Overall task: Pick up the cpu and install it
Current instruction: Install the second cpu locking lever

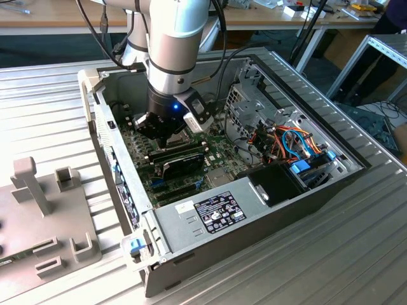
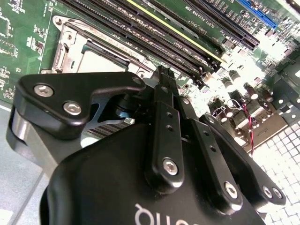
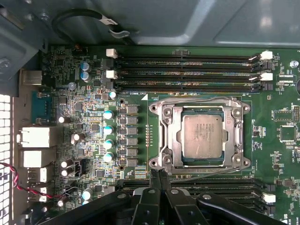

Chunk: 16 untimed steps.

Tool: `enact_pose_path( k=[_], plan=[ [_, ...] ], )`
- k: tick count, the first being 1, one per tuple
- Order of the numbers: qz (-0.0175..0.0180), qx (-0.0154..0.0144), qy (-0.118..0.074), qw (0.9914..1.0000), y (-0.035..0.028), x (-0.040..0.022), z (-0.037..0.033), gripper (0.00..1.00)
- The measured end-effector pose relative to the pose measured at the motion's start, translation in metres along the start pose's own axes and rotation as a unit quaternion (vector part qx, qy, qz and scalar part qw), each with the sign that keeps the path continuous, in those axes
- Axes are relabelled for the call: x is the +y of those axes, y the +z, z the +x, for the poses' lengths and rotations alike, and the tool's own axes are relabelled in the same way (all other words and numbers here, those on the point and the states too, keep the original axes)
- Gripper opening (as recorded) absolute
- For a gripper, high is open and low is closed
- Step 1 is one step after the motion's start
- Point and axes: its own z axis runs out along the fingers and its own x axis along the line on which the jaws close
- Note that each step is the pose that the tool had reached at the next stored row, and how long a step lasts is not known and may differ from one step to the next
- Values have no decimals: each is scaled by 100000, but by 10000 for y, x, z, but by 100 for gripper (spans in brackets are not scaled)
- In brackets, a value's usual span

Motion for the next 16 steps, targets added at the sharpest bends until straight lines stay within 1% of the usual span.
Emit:
enact_pose_path(
  k=[16],
  plan=[
    [3,3,-3,100000,7,-1,29,11]
  ],
)
